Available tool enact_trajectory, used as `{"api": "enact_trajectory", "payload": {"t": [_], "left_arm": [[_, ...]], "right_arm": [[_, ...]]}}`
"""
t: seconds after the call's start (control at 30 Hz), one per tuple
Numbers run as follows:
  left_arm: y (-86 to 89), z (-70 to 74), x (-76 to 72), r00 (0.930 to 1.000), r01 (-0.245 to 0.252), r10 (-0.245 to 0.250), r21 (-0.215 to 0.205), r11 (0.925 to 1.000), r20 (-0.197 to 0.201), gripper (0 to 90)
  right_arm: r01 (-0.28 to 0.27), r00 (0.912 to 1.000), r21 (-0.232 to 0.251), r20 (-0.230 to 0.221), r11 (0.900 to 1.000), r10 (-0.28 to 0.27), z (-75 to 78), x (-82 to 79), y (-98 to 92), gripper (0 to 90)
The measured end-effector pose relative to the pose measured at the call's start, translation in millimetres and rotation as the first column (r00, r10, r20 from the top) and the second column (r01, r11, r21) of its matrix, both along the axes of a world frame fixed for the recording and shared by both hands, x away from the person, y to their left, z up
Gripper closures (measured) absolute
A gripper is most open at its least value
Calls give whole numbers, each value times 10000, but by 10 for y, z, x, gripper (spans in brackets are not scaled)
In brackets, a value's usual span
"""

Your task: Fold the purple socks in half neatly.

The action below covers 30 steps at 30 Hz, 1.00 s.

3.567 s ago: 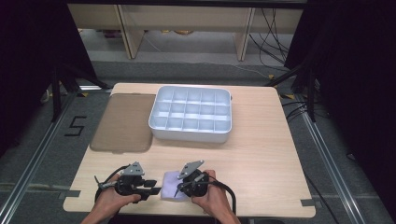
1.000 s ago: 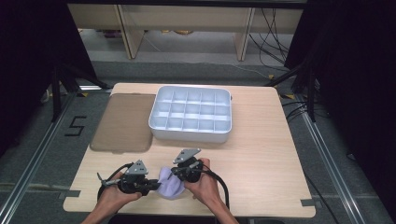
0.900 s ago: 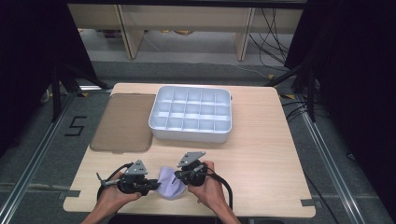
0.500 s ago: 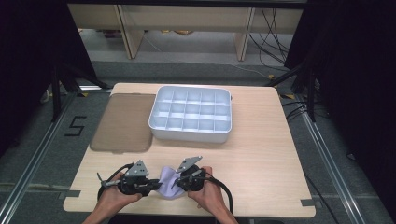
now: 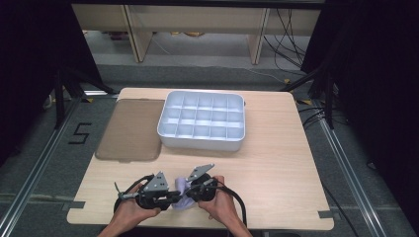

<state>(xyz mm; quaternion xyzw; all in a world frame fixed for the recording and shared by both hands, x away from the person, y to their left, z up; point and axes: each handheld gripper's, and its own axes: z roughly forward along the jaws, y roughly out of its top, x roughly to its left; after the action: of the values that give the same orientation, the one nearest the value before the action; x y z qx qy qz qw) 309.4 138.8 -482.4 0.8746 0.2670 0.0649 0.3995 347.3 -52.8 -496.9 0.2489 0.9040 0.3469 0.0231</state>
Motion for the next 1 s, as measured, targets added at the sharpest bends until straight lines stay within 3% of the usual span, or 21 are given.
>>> {"api": "enact_trajectory", "payload": {"t": [0.1, 0.13, 0.17, 0.27, 0.3, 0.47, 0.53, 0.57, 0.6, 0.73, 0.77, 0.8, 0.83, 0.87, 0.93, 0.97, 1.0], "left_arm": [[-41, -33, 5, 9999, 172, -172, 251, 9995, 6, 813], [-46, -30, 16, 9993, 364, -367, 376, 9986, 65, 813], [-88, -54, 13, 9998, 192, -191, 252, 9995, -7, 814], [-110, -58, 29, 9991, 418, -420, 546, 9976, 20, 814], [-147, -93, 39, 9991, 409, -414, 658, 9970, 58, 813], [-180, -117, 40, 9983, 586, -585, 728, 9956, -39, 811], [-187, -124, 34, 9989, 467, -465, 614, 9970, -50, 810], [-184, -122, 37, 9989, 461, -460, 688, 9966, -26, 810], [-180, -117, 49, 9983, 571, -581, 757, 9955, 110, 809], [-187, -125, 33, 9989, 461, -459, 611, 9971, -44, 806], [-184, -127, 38, 9990, 439, -440, 631, 9970, -11, 805], [-172, -116, 47, 9987, 462, -479, 820, 9956, 187, 805], [-172, -117, 42, 9988, 486, -491, 759, 9959, 47, 801], [-171, -116, 42, 9985, 544, -548, 664, 9963, 50, 801], [-161, -103, 37, 9990, 454, -452, 523, 9976, -51, 791], [-164, -85, 22, 9993, 342, -339, 172, 9993, -147, 780], [-142, -49, 28, 9990, 440, -439, 138, 9989, -68, 780]], "right_arm": [[-20, 10000, 24, -54, 10000, 20, 10, 13, -39, 900], [-127, 9997, 190, 234, 9997, 123, 19, 56, -94, 895], [378, 9992, 158, -106, 9992, -377, 47, 33, -128, 894], [639, 9979, 269, -128, 9976, -636, 88, 53, -206, 891], [857, 9963, 445, 77, 9953, -861, 150, 84, -280, 891], [704, 9961, 827, 465, 9941, -745, 330, 101, -308, 891], [660, 9969, 879, 368, 9939, -695, 347, 93, -281, 891], [488, 9969, 869, 568, 9950, -538, 355, 110, -256, 891], [461, 9976, 905, 473, 9948, -505, 359, 105, -215, 892], [-172, 9988, 785, 460, 9968, 136, 346, 137, -56, 892], [-308, 9994, 611, 183, 9977, 297, 316, 153, 6, 892], [-308, 9994, 611, 183, 9977, 297, 316, 153, 6, 892], [-266, 9996, 392, 78, 9989, 263, 246, 175, 45, 892], [-266, 9996, 392, 78, 9989, 263, 246, 175, 45, 892], [-285, 9995, -101, -119, 9995, 284, 178, 204, 35, 894], [-165, 9995, -120, -287, 9998, 162, 118, 227, 12, 897], [-165, 9995, -120, -287, 9998, 162, 118, 227, 12, 897]]}}
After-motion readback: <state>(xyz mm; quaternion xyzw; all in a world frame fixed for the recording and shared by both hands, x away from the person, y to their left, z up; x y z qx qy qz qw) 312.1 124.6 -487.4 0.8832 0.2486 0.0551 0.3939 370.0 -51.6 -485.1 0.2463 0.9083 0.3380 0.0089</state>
